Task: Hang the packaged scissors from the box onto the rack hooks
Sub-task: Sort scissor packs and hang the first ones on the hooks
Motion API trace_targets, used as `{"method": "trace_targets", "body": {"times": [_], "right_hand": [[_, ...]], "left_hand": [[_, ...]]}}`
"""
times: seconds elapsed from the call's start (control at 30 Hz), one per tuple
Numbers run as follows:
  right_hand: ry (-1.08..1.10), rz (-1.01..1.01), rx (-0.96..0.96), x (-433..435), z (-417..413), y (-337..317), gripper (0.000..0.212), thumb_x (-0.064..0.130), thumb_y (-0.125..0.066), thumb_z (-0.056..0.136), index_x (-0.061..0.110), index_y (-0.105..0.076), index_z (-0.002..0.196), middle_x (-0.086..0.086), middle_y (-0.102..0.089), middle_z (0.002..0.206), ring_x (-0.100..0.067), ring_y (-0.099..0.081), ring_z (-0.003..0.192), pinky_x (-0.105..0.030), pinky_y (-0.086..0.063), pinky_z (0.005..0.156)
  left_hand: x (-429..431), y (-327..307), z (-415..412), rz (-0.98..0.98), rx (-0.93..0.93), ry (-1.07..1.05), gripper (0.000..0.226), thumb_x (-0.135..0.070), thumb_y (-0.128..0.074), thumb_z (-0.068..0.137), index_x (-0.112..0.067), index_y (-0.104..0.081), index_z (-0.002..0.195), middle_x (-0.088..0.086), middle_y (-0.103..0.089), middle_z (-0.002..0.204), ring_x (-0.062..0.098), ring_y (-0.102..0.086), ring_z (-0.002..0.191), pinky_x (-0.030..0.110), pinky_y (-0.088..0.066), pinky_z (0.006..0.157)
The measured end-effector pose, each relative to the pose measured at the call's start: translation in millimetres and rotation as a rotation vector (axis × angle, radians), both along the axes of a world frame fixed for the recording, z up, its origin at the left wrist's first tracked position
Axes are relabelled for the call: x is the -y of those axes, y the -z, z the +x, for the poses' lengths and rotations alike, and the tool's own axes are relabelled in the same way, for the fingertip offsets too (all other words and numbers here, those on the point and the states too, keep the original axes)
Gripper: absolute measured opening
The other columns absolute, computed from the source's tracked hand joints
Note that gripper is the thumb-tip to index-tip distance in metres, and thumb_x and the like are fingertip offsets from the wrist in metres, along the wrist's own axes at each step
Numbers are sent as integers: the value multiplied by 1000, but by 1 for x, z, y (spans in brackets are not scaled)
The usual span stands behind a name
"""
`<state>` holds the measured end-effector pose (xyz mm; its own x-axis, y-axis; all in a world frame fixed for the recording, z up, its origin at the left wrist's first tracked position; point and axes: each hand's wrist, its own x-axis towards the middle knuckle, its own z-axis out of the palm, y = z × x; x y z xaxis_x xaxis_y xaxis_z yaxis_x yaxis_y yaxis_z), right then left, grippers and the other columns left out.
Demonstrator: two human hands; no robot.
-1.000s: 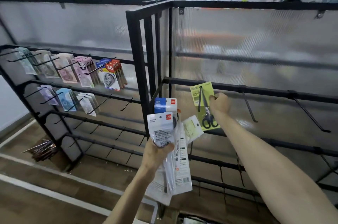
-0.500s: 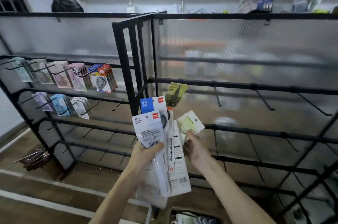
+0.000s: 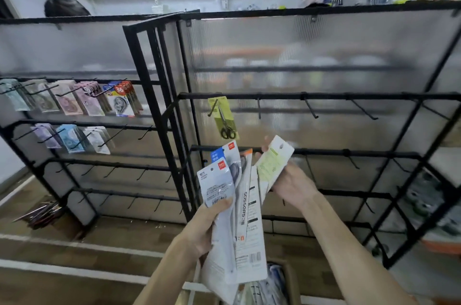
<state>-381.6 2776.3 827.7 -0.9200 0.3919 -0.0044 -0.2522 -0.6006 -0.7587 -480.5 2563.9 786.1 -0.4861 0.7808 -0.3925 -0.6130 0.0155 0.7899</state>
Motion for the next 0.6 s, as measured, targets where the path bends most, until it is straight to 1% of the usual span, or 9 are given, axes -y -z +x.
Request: {"method": "trace_targets", "body": {"times": [0.03,0.07,0.13,0.17,0.27,0.37,0.47,0.53,0.6], "right_hand": [[52,-10,-4,-5,4,7,62,21,-86,75,16,-61,131,-1,-66,108,-21,-63,101,-41,-46,99],[40,-22,-44,-7,11,6,46,19,-83,79,16,-64,121,-1,-63,102,-22,-59,96,-40,-43,99],[80,-36,-17,-15,19,7,16,14,-71,89,16,-65,104,-1,-63,93,-24,-56,92,-39,-48,94],[141,-23,34,-18,23,7,12,12,-67,91,16,-66,103,-3,-67,94,-25,-61,94,-39,-51,93],[334,79,180,-18,26,-3,19,12,-68,90,14,-67,109,-9,-76,106,-27,-72,100,-45,-54,91],[441,289,320,-13,18,-5,16,16,-74,88,14,-68,103,-5,-77,103,-25,-73,99,-48,-55,93],[467,416,398,-2,3,-7,12,24,-71,92,18,-67,100,-2,-77,101,-23,-73,99,-45,-56,91],[450,502,418,7,-11,-9,10,28,-67,95,19,-67,100,-1,-76,100,-22,-72,97,-43,-56,89],[427,599,429,14,-27,-12,13,28,-65,96,18,-68,104,2,-76,100,-18,-71,97,-37,-55,87]], "left_hand": [[-1,-2,2,-2,-18,-1,46,-17,-79,81,-1,-66,123,24,-71,114,35,-73,91,45,-60,78],[-2,-4,5,4,-33,-1,37,-16,-75,87,-2,-67,120,23,-72,112,34,-74,89,45,-61,77],[-2,-10,8,11,-43,-35,21,-14,-64,94,-5,-68,112,19,-75,102,30,-75,81,41,-63,71],[-1,-12,6,1,-57,-71,18,-13,-62,96,-6,-68,110,17,-76,99,29,-75,78,40,-63,67],[6,-12,-7,-63,-175,-165,22,-8,-68,91,-4,-69,113,18,-77,104,30,-76,83,38,-62,66],[18,-5,-20,-158,-357,-206,27,-4,-74,87,-3,-71,114,19,-75,111,32,-75,91,40,-60,75],[24,-2,-23,-186,-483,-242,20,0,-73,88,-2,-71,107,13,-78,100,25,-77,83,35,-61,68],[25,-1,-24,-186,-526,-269,22,2,-72,87,-2,-70,109,10,-79,99,27,-77,89,39,-63,74],[26,-1,-30,-182,-550,-293,26,4,-72,87,0,-69,112,11,-78,101,29,-76,94,36,-63,74]]}}
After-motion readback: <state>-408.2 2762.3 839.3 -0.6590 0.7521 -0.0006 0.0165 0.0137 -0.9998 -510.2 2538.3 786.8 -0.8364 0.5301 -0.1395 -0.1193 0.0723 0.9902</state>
